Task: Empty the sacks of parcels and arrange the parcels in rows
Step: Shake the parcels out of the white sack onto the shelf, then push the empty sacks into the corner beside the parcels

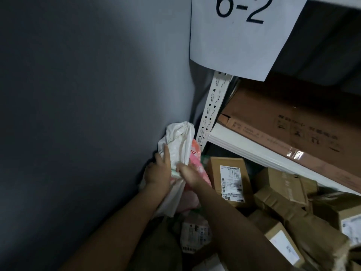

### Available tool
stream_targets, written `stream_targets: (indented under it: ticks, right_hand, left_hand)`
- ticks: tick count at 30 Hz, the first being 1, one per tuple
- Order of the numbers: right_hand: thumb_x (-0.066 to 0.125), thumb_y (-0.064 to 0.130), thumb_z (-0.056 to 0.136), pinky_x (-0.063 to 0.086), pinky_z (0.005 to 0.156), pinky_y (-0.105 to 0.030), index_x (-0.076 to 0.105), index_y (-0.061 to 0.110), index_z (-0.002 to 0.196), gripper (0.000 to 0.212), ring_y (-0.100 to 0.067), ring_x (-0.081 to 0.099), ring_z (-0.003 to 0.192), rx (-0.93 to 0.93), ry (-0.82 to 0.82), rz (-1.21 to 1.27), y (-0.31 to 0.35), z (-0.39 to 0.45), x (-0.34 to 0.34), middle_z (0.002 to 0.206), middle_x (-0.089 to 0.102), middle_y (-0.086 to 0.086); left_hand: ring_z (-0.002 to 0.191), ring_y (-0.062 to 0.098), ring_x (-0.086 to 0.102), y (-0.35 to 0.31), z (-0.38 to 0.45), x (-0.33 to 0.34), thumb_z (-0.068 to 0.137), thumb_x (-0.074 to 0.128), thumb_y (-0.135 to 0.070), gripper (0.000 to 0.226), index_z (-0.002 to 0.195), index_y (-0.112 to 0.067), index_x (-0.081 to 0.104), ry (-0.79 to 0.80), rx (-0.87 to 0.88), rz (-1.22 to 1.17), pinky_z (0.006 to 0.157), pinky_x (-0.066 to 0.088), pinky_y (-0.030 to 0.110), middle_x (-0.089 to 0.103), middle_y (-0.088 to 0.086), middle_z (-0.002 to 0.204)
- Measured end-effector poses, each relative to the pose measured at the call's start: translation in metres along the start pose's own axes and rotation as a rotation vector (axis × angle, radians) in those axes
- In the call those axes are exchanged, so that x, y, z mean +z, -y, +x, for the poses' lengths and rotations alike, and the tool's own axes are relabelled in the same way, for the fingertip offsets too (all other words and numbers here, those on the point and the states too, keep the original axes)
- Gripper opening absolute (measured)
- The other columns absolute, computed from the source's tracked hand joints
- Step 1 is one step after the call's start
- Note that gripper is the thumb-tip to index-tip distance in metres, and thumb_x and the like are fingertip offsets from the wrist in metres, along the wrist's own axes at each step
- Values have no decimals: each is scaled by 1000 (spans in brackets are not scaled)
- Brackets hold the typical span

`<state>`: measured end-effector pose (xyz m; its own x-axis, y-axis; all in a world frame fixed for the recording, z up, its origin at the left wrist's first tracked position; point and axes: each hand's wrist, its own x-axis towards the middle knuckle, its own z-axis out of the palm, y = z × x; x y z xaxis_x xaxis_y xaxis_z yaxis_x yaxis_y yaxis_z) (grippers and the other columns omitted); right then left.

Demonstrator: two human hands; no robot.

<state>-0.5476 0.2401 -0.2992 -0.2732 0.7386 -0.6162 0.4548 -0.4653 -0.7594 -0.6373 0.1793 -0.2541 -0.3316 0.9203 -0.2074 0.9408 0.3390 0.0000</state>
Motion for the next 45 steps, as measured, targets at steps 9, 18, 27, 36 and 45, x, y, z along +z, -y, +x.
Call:
stream_targets:
  ticks: [9,18,27,36,45]
  right_hand:
    - [50,36,93,54,87,-32,66,15,116,35,-21,69,93,-48,-7,309,-18,9,8,111,69,-16]
    - [28,20,106,51,70,-29,60,8,112,35,-24,59,89,-25,-50,396,-13,30,11,97,63,-13]
    - [66,37,81,42,105,-48,26,22,146,78,-28,45,129,-291,-306,-32,0,44,-32,148,37,-8]
    - [69,4,83,53,84,-37,52,21,114,39,-27,63,92,-243,-197,1,-7,53,-29,98,63,-10]
    - [48,4,93,50,94,-37,53,11,132,40,-31,63,105,-238,-328,-159,11,22,-32,109,67,-15]
  left_hand:
    - [100,31,60,-4,11,-6,92,56,-22,94,152,-20,-17,39,25,-123,74,47,35,26,19,143]
    - [103,32,61,-25,36,1,95,49,-23,76,154,-20,0,-52,139,1,77,47,36,30,17,145]
    - [121,36,50,-16,62,42,99,43,-28,68,154,-22,3,67,187,-120,99,42,43,32,16,147]
    - [125,35,46,-20,66,33,88,61,-16,99,152,-20,-14,75,213,-306,103,38,42,40,18,144]
    - [135,32,34,-12,58,22,92,52,-31,97,148,-19,-26,89,301,-265,113,19,42,24,14,156]
